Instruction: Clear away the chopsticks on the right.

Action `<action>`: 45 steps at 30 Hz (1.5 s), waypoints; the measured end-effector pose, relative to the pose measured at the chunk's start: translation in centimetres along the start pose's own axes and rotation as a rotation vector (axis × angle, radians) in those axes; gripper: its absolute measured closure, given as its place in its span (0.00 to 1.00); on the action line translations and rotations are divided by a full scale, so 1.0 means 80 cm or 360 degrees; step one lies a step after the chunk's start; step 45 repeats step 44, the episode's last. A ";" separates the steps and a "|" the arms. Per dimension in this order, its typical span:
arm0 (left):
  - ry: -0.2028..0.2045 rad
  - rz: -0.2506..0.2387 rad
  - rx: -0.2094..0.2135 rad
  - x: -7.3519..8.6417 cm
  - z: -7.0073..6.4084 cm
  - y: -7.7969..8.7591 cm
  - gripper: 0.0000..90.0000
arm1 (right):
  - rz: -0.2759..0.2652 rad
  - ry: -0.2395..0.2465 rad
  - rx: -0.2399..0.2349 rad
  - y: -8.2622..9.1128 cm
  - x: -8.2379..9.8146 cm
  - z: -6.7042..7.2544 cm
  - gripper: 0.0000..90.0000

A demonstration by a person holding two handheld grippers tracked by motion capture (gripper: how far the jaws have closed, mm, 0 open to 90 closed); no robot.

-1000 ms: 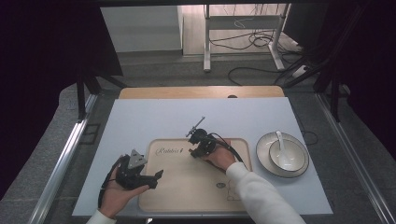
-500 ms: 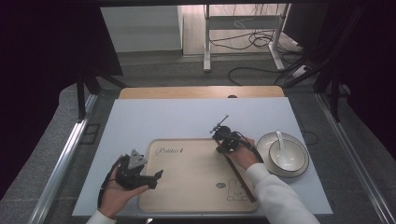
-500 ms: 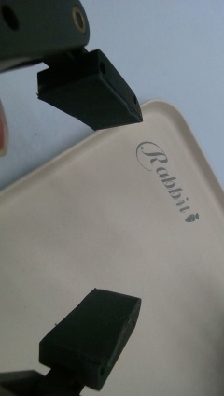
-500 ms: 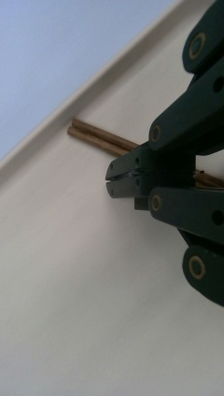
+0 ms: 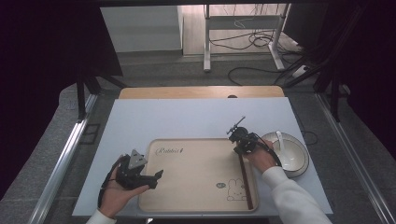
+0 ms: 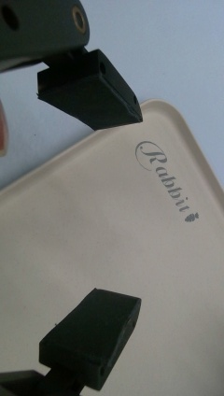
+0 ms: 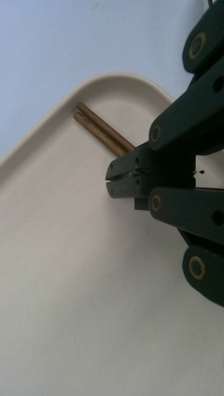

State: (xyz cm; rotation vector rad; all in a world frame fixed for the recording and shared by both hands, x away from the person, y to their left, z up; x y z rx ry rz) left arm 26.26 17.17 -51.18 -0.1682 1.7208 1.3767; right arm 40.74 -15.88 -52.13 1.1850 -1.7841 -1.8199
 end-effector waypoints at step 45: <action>0.0048 -0.0012 -0.0023 -0.002 0.001 -0.004 0.13 | -0.0864 -0.0038 -0.0298 0.124 0.147 0.027 0.38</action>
Point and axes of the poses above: each handheld gripper's, and its own axes: y roughly backward along the jaws, x roughly out of its underside, z roughly to its left, the point moved 4 cm from there along -y, roughly forward along the jaws, and after that the axes turned 1 degree about x, right-handed, at the moved point
